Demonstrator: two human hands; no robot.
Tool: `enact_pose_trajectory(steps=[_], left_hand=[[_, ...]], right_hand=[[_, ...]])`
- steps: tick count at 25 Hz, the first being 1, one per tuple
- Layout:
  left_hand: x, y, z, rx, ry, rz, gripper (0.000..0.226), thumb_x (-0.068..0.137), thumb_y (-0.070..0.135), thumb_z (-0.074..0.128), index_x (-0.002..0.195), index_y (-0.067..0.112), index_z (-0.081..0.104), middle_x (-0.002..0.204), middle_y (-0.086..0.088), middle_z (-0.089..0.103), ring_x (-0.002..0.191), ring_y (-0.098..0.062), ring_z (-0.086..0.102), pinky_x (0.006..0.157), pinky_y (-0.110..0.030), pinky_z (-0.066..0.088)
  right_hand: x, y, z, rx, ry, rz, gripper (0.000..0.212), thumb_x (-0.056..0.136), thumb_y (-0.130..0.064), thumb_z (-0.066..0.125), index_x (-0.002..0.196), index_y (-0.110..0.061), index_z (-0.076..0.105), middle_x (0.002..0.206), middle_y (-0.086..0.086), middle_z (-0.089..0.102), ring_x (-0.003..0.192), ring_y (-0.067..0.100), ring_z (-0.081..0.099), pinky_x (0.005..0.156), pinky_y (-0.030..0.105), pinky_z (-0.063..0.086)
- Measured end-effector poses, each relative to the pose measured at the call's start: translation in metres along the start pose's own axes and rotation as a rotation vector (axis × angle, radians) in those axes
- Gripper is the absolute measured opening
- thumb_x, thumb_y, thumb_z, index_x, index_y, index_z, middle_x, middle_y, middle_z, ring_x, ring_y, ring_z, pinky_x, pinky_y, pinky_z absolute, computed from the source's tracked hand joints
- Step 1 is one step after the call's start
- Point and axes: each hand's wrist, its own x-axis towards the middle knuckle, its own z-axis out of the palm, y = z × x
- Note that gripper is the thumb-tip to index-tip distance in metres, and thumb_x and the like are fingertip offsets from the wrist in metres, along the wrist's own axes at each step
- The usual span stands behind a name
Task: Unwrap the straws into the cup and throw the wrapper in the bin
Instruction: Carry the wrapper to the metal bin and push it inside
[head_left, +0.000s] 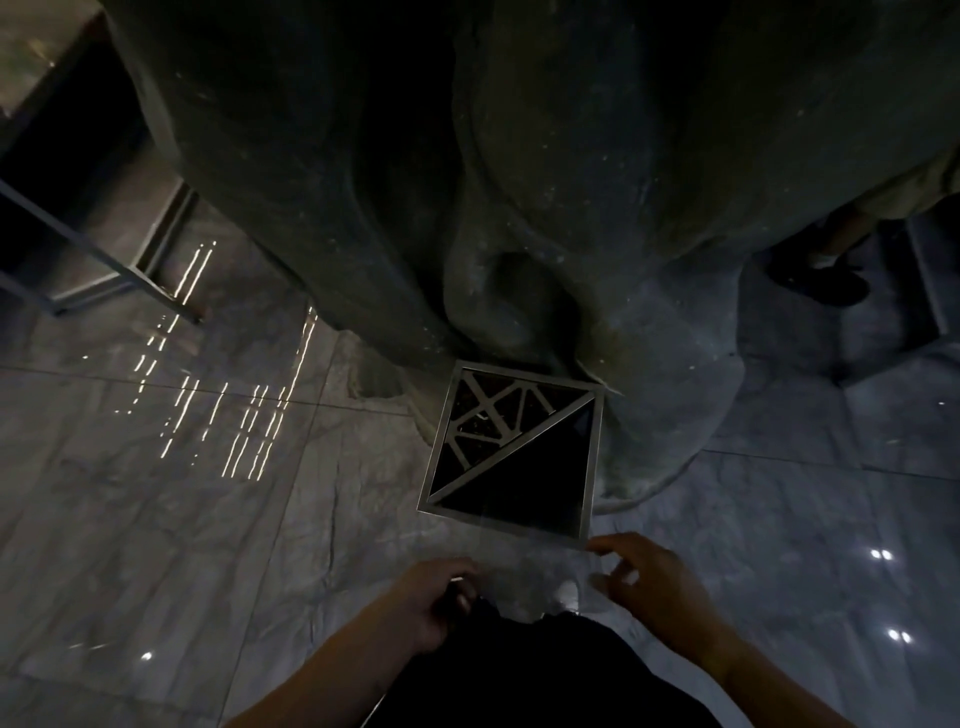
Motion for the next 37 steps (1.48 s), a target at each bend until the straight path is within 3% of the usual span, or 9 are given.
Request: enact_pose_trajectory(steps=[6, 12, 16, 19, 22, 25, 28, 33, 37], left_hand=[[0.015, 0.016, 0.024, 0.006, 0.064, 0.127, 0.026, 0.089, -0.005, 0.057, 0.065, 0.004, 0.056, 0.044, -0.007, 0.05, 0.026, -0.008, 0.043, 0.03, -0.011, 0.033], [0.041, 0.034, 0.038, 0.171, 0.104, 0.17, 0.024, 0.091, -0.003, 0.053, 0.071, 0.01, 0.053, 0.038, -0.002, 0.052, 0.028, -0.009, 0.048, 0.034, -0.014, 0.037], [0.046, 0.042, 0.036, 0.493, 0.122, 0.332, 0.013, 0.099, 0.022, 0.047, 0.097, 0.025, 0.059, 0.067, -0.005, 0.06, 0.047, -0.015, 0.056, 0.045, -0.021, 0.043], [0.051, 0.037, 0.022, 0.751, 0.009, 0.513, 0.024, 0.097, 0.015, 0.044, 0.112, 0.019, 0.063, 0.082, -0.003, 0.064, 0.059, -0.013, 0.057, 0.047, -0.018, 0.045], [0.057, 0.029, 0.004, 1.062, 0.0, 0.617, 0.029, 0.095, 0.019, 0.051, 0.122, 0.019, 0.061, 0.103, -0.006, 0.071, 0.084, -0.015, 0.064, 0.071, -0.02, 0.048], [0.062, 0.027, -0.001, 1.351, 0.051, 0.712, 0.036, 0.09, 0.02, 0.054, 0.127, 0.022, 0.057, 0.114, -0.004, 0.069, 0.101, -0.021, 0.065, 0.08, -0.028, 0.048], [0.068, 0.03, 0.0, 1.464, 0.106, 0.76, 0.04, 0.09, 0.024, 0.054, 0.13, 0.025, 0.052, 0.12, -0.002, 0.065, 0.106, -0.023, 0.064, 0.081, -0.03, 0.049], [0.074, 0.032, -0.005, 1.661, 0.168, 0.756, 0.05, 0.089, 0.031, 0.054, 0.137, 0.03, 0.039, 0.127, -0.004, 0.059, 0.107, -0.03, 0.064, 0.084, -0.044, 0.055], [0.076, 0.033, -0.013, 1.626, 0.187, 0.772, 0.062, 0.089, 0.031, 0.057, 0.143, 0.033, 0.028, 0.131, -0.005, 0.059, 0.111, -0.031, 0.063, 0.088, -0.045, 0.054]], right_hand=[[0.018, 0.01, 0.007, -0.262, 0.195, -0.151, 0.045, 0.086, -0.049, 0.061, 0.129, -0.035, 0.055, 0.133, -0.015, 0.05, 0.118, 0.005, 0.05, 0.094, 0.024, 0.046], [0.048, 0.0, 0.009, -0.44, 0.275, -0.349, 0.02, 0.09, -0.028, 0.063, 0.108, -0.026, 0.071, 0.111, -0.006, 0.071, 0.098, 0.018, 0.064, 0.078, 0.032, 0.056], [0.075, 0.004, 0.017, -0.373, 0.229, -0.228, 0.021, 0.095, -0.028, 0.055, 0.106, -0.025, 0.073, 0.112, -0.008, 0.071, 0.1, 0.017, 0.061, 0.077, 0.031, 0.052], [0.091, 0.013, 0.027, -0.338, 0.201, -0.155, 0.021, 0.095, -0.028, 0.055, 0.106, -0.027, 0.073, 0.113, -0.009, 0.071, 0.099, 0.013, 0.06, 0.075, 0.025, 0.049], [0.1, 0.022, 0.038, -0.329, 0.148, -0.104, 0.022, 0.095, -0.029, 0.054, 0.108, -0.028, 0.072, 0.115, -0.008, 0.071, 0.101, 0.013, 0.06, 0.08, 0.03, 0.052], [0.102, 0.025, 0.047, -0.305, 0.142, -0.092, 0.023, 0.093, -0.031, 0.056, 0.111, -0.031, 0.07, 0.117, -0.011, 0.069, 0.102, 0.013, 0.061, 0.081, 0.031, 0.053], [0.101, 0.024, 0.055, -0.297, 0.146, -0.083, 0.028, 0.09, -0.037, 0.058, 0.116, -0.033, 0.067, 0.119, -0.011, 0.067, 0.106, 0.014, 0.061, 0.085, 0.034, 0.053], [0.095, 0.022, 0.066, -0.337, 0.11, -0.042, 0.042, 0.086, -0.04, 0.062, 0.127, -0.032, 0.059, 0.133, -0.008, 0.059, 0.119, 0.018, 0.053, 0.094, 0.036, 0.047], [0.087, 0.018, 0.074, -0.383, 0.118, -0.007, 0.052, 0.087, -0.044, 0.06, 0.137, -0.033, 0.049, 0.142, -0.007, 0.05, 0.129, 0.018, 0.044, 0.098, 0.037, 0.041]])
